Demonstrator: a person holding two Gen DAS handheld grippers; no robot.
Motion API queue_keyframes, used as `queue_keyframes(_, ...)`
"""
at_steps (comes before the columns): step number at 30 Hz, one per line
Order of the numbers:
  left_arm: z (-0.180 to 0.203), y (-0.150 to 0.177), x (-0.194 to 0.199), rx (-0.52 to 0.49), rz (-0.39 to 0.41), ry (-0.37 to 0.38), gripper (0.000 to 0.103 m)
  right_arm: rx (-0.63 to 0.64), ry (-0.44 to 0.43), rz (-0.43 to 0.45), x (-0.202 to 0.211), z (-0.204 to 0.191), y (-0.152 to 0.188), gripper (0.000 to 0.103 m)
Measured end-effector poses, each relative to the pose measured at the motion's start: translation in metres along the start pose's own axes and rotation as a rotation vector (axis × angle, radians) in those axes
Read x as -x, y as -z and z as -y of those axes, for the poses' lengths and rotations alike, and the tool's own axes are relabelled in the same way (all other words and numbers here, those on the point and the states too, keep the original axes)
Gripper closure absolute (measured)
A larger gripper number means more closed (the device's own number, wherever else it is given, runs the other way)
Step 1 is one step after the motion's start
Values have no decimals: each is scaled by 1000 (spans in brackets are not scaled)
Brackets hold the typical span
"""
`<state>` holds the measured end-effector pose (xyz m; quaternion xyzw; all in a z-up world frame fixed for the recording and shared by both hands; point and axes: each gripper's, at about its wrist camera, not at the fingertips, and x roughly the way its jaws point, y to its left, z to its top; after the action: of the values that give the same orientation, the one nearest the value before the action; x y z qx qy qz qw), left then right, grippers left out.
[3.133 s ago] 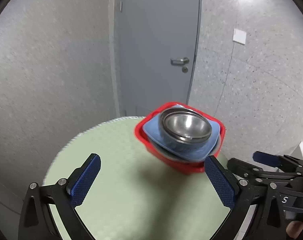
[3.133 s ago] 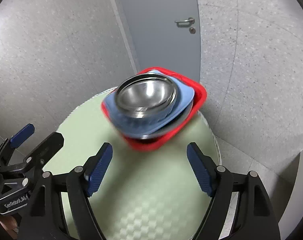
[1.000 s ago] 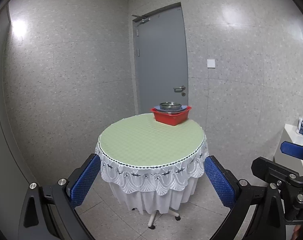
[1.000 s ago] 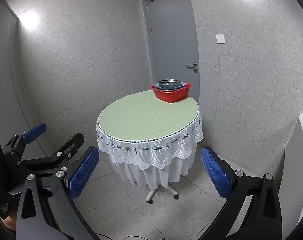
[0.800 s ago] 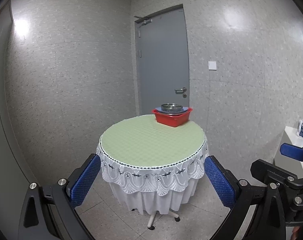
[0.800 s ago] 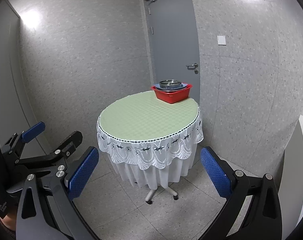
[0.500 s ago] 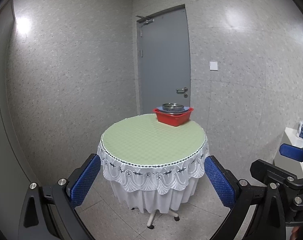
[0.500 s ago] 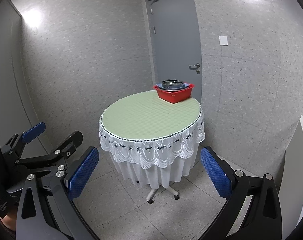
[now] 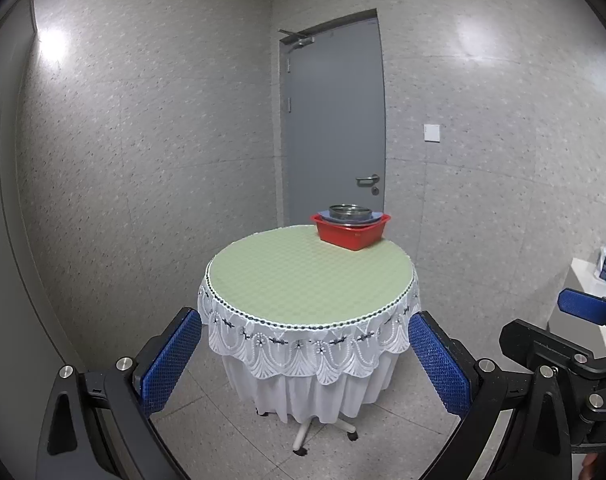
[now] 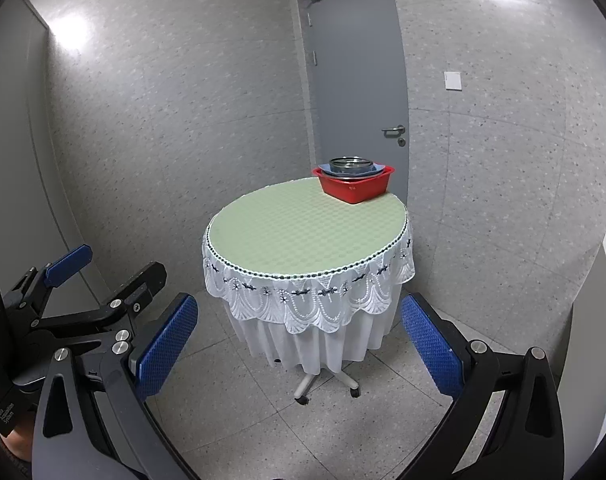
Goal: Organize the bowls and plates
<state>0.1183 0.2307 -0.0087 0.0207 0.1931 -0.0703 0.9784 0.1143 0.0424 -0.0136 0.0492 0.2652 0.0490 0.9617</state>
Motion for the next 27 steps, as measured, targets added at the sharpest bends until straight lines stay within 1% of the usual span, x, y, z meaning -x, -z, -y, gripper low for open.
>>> queue_keyframes(27,-5,8,-1,-2,10,1,1,0,-8,-6,1,-1,3,0)
